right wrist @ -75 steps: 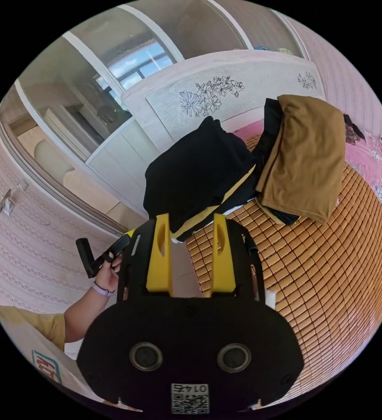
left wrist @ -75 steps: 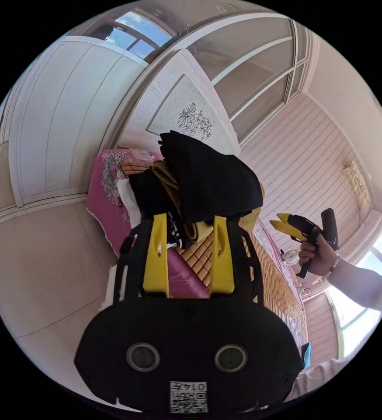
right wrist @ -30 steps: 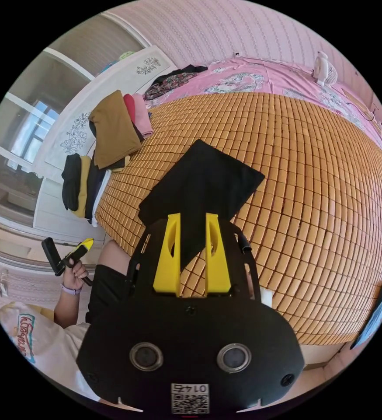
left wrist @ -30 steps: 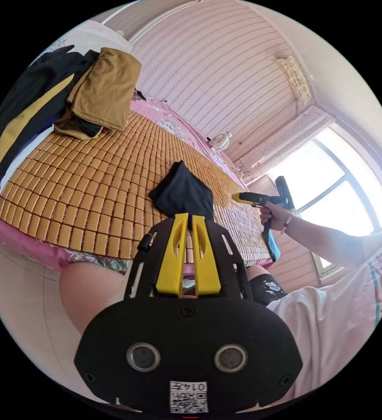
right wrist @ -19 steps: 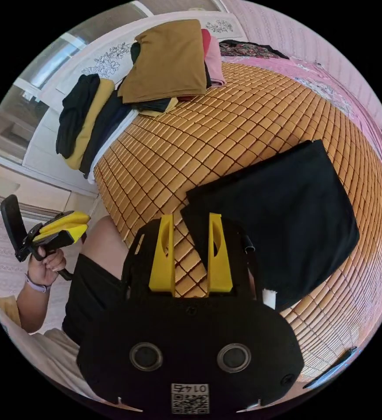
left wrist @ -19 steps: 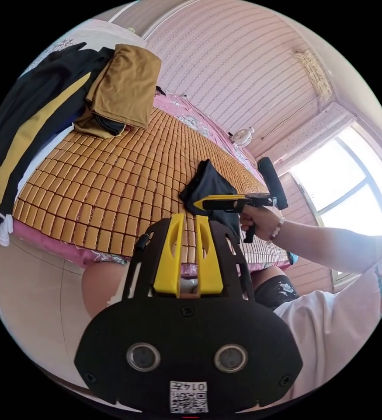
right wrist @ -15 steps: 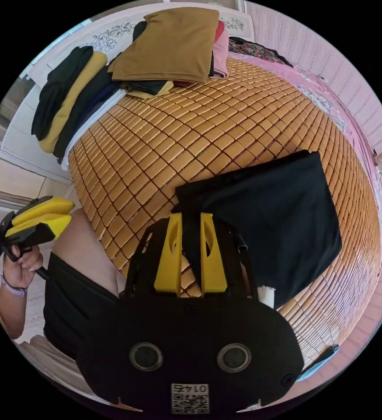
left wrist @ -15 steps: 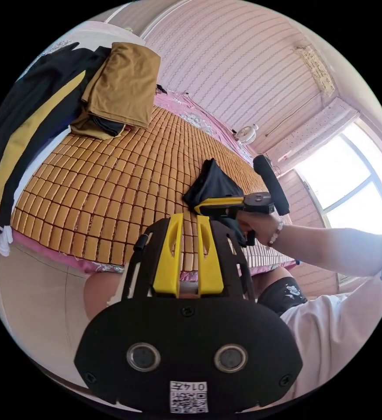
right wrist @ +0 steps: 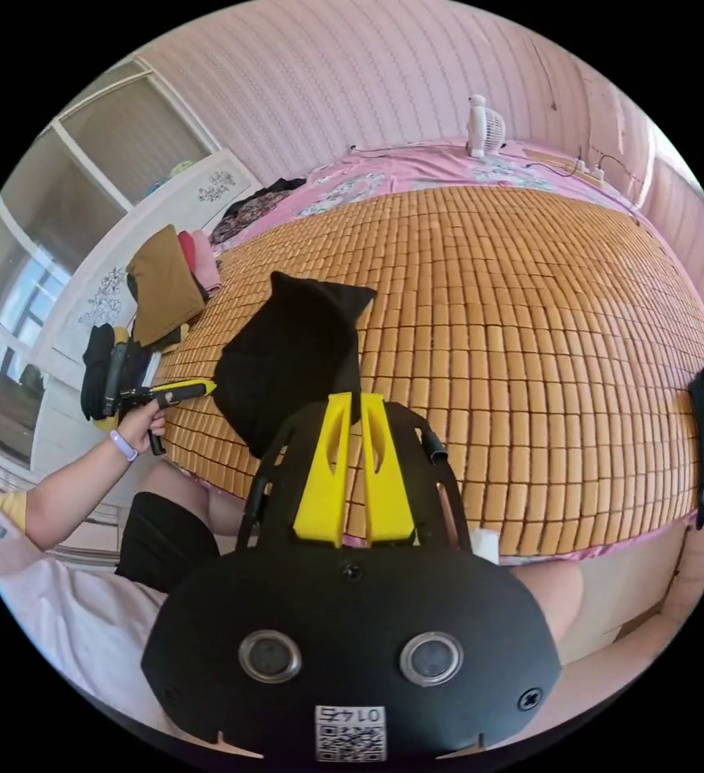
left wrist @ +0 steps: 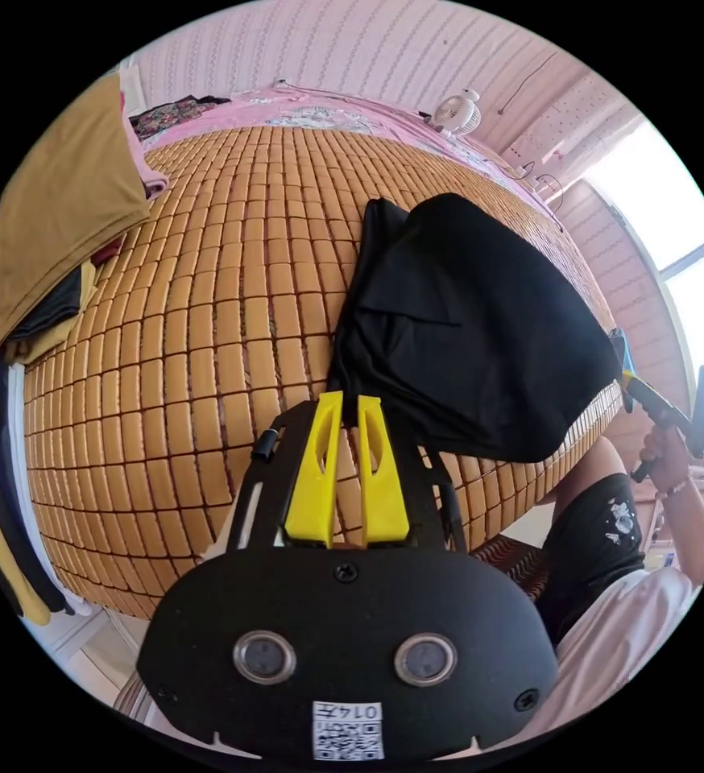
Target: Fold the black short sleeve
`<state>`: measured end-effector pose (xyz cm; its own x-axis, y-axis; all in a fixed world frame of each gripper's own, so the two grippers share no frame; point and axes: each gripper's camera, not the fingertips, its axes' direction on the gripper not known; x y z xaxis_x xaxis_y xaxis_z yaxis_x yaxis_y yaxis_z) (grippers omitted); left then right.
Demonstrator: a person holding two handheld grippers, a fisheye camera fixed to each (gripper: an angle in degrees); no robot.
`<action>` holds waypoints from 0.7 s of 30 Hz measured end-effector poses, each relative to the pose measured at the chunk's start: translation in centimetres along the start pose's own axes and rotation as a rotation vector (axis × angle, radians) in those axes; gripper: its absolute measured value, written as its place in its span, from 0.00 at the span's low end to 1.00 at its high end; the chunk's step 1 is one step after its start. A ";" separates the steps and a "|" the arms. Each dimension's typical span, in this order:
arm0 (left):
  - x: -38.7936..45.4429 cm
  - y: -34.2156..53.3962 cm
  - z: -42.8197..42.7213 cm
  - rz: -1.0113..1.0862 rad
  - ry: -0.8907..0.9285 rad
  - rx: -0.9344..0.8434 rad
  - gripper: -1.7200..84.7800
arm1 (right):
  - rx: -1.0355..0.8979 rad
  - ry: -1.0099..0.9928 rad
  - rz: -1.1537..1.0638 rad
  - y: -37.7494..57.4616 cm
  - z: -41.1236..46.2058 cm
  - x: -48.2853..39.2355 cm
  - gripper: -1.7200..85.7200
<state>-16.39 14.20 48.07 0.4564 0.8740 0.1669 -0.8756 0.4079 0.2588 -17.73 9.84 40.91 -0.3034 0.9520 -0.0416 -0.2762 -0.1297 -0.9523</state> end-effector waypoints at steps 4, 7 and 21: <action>0.7 0.9 -1.0 0.021 0.017 0.008 0.02 | -0.053 0.132 0.094 2.2 -3.7 3.6 0.12; 1.2 2.2 -2.2 0.027 0.035 -0.002 0.01 | -0.097 0.135 0.108 1.6 -3.9 3.2 0.14; 4.4 8.4 -8.0 0.034 0.047 -0.031 0.01 | -0.057 0.255 -0.133 -9.4 -4.9 -8.0 0.04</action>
<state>-22.98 23.56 43.33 0.4190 0.8987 0.1296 -0.8953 0.3851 0.2237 -8.25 4.84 48.72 -0.0272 0.9995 0.0165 -0.2445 0.0094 -0.9696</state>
